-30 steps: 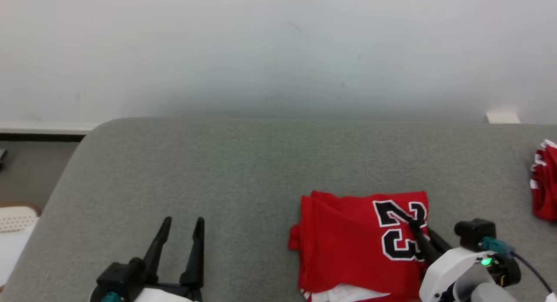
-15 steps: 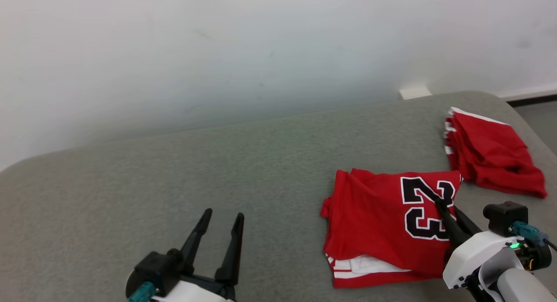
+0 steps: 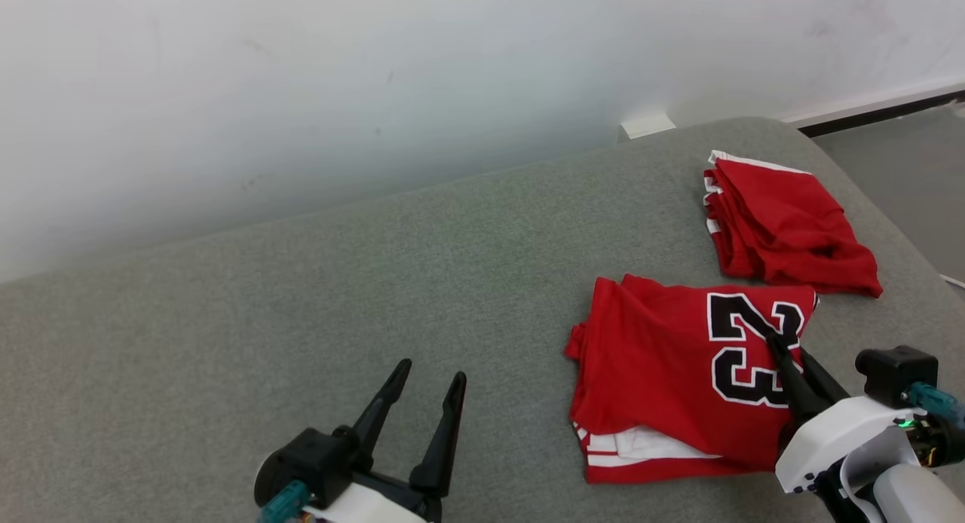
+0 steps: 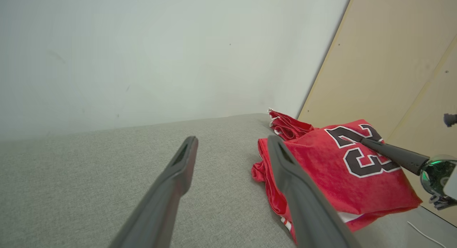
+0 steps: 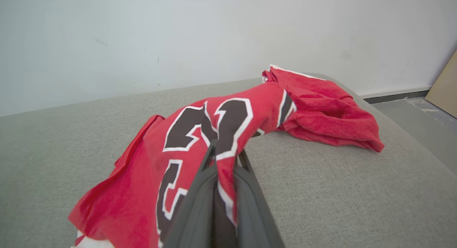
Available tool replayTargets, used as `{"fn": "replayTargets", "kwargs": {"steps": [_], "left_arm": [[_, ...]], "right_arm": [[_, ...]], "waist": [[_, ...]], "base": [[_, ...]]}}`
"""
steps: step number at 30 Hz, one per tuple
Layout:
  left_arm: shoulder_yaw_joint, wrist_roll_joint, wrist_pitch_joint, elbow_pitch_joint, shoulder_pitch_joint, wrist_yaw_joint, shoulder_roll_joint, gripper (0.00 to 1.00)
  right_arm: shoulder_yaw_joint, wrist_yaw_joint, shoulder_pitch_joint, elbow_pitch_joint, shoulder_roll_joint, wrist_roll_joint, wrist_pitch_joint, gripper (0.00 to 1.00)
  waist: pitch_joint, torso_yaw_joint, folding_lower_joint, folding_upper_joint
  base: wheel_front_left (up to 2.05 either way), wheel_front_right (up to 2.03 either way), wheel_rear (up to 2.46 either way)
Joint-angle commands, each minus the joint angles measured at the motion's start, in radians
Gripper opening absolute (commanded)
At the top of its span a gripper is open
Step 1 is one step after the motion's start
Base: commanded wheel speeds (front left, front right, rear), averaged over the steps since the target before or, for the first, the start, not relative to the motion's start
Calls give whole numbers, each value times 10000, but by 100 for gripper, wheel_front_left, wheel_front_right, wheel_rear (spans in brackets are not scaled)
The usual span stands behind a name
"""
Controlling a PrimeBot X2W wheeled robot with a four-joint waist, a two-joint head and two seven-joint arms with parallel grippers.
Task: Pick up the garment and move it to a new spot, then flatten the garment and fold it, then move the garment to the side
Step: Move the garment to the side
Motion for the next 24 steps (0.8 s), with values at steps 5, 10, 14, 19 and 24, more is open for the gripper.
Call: {"fn": "replayTargets", "kwargs": {"steps": [5,10,14,19,24], "left_arm": [[7,246,4,31,-349,-50,43,100],[124,511,4,22,-720,-88,91,100],[204,602,4,-3,-1025,-136,225,100],[299,623,4,-53,-1296,-153,349,100],[509,521,4,-89,-1268,-161,382,100]], "right_arm": [[-74,0,-517,-338,-339,2,267,0],[55,0,-1622,-330,-1021,425,757,0],[256,0,-2602,1,-1663,970,1220,0],[650,0,-3534,55,-2886,991,1739,0],[787,-2,-4017,-197,-4277,810,2141,0]], "waist": [[509,385,0,-1],[1430,793,0,-1],[2190,1115,0,-1],[2856,1531,0,-1],[3100,1815,0,-1]], "base": [[0,0,0],[0,0,0],[0,0,0],[0,0,0],[0,0,0]]}}
